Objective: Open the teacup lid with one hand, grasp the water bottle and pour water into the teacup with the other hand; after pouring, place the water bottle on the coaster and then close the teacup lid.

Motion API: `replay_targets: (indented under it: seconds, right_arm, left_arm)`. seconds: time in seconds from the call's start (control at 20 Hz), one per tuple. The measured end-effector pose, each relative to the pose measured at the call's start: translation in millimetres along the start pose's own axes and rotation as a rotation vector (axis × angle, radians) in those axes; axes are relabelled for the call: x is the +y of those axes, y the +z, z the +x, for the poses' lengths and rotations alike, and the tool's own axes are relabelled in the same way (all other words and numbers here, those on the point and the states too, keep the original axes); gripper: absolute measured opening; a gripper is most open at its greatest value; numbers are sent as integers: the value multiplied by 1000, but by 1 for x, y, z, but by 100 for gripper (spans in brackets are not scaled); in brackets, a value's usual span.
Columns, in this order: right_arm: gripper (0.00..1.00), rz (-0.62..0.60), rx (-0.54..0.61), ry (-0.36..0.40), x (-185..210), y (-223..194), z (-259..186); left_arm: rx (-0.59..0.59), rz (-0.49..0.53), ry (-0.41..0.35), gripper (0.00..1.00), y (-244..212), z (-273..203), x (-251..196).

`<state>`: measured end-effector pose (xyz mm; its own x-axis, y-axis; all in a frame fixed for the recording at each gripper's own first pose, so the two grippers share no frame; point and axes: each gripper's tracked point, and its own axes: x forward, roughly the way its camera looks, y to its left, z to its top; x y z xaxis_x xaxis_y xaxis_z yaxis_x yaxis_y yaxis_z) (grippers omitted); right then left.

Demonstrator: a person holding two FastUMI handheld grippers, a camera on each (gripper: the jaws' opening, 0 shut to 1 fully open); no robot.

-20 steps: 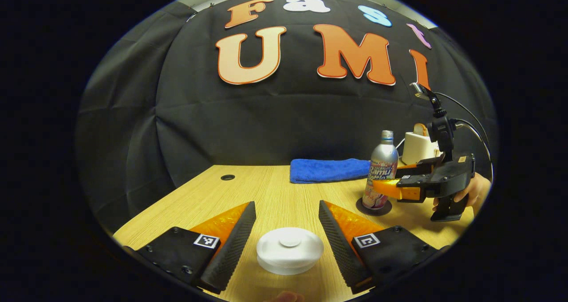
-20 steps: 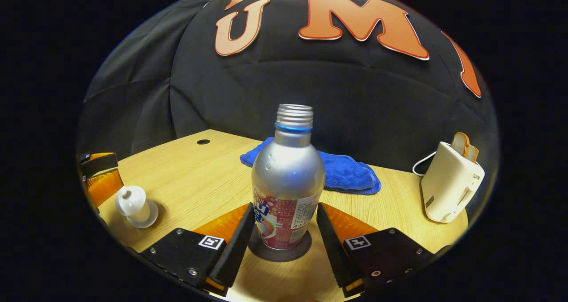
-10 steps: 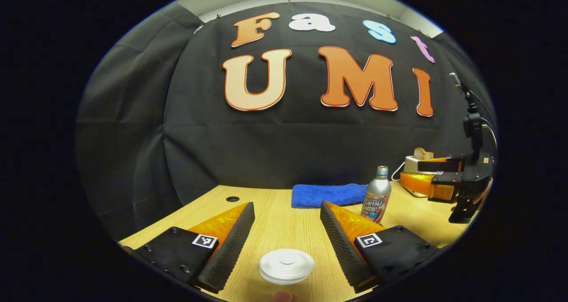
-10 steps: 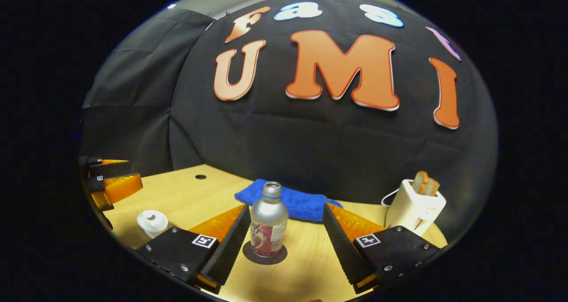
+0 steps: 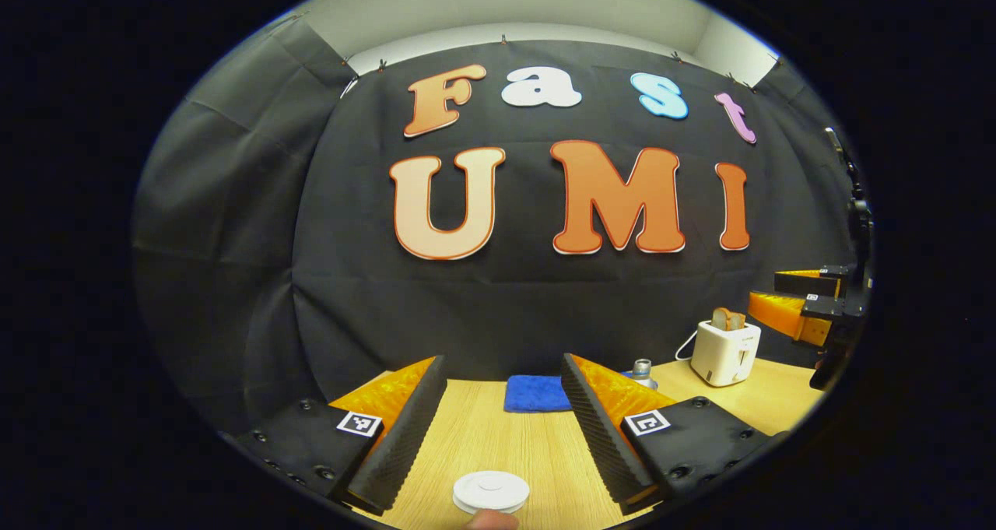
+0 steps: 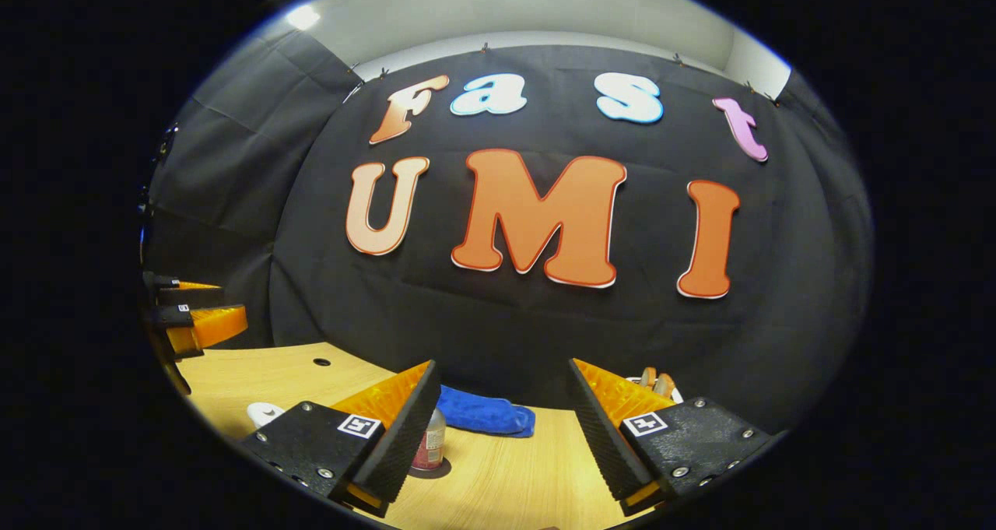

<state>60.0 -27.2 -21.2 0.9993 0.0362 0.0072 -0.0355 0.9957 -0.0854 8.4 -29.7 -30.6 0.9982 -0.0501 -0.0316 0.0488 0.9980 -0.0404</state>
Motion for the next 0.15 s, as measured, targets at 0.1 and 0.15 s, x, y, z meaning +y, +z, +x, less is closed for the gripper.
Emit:
replay_targets:
  seconds: [0.1,0.15]
  right_arm:
    - [97,-25,-16,-3,2,6,-12]
    - [97,-34,-22,-7,2,8,-18]
  left_arm:
    - [-27,1,-3,100,12,-5,-6]
    - [-33,1,-8,100,15,-7,-9]
